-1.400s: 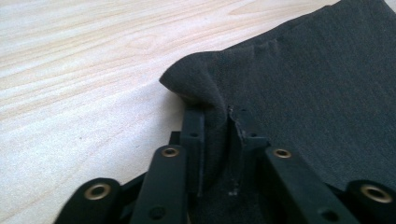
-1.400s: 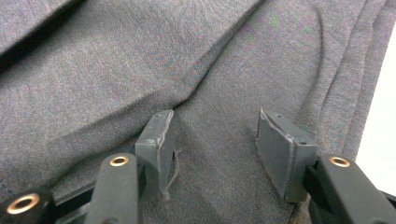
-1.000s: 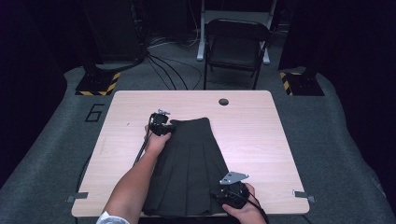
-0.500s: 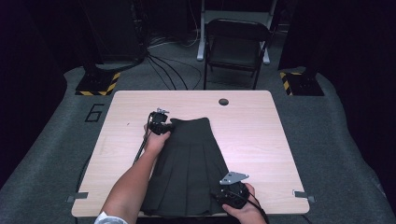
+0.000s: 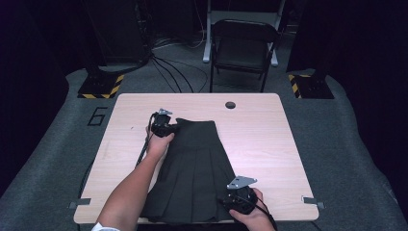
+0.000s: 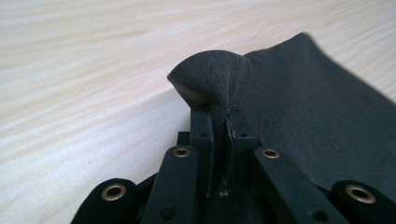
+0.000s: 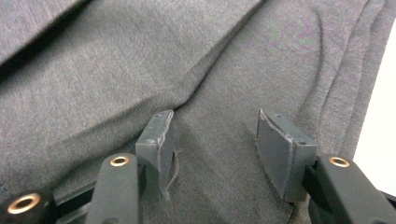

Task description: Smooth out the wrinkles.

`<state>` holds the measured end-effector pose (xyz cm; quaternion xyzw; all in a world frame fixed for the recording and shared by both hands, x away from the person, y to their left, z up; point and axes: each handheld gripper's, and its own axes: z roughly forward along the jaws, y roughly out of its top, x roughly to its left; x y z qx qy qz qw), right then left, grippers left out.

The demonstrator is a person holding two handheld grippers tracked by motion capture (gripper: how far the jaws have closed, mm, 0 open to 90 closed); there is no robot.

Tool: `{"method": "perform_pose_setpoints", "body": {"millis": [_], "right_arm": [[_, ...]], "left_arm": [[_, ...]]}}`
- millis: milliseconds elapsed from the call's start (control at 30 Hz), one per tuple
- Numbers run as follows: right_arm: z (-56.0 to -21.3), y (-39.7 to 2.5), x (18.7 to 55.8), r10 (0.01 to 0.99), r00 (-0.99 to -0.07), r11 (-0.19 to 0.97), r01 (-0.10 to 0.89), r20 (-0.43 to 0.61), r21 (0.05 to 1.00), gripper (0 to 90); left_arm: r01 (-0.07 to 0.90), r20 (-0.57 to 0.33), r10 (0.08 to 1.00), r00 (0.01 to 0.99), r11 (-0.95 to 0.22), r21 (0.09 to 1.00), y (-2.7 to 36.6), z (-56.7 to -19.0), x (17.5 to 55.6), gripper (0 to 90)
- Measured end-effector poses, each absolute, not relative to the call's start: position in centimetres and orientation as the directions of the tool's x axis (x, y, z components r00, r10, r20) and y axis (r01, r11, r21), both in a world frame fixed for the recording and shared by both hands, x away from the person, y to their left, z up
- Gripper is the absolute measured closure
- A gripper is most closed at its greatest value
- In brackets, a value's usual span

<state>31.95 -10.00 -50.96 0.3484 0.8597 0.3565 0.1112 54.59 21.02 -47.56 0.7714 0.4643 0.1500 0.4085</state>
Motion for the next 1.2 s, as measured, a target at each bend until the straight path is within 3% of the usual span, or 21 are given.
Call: {"method": "perform_pose_setpoints", "body": {"millis": [633, 1000, 1200], "right_arm": [[-48.5, -9.6, 34.2, 0.691, -0.718, 0.450, 0.518, 0.084, 0.728, 45.3], [-48.3, -4.0, 36.6, 0.609, -0.791, 0.521, 0.454, 0.057, 0.723, 43.7], [-48.1, -3.0, 37.5, 0.630, -0.772, 0.481, 0.478, 0.090, 0.735, 44.1]], "left_arm": [[0.478, -0.107, 0.781, 0.616, -0.262, 0.839, 20.5, -43.4, 51.4, 84.2], [0.438, -0.089, 0.778, 0.622, -0.251, 0.863, 20.5, -41.2, 51.2, 84.4], [0.399, -0.054, 0.769, 0.637, -0.269, 0.877, 19.9, -39.8, 51.0, 84.4]]}}
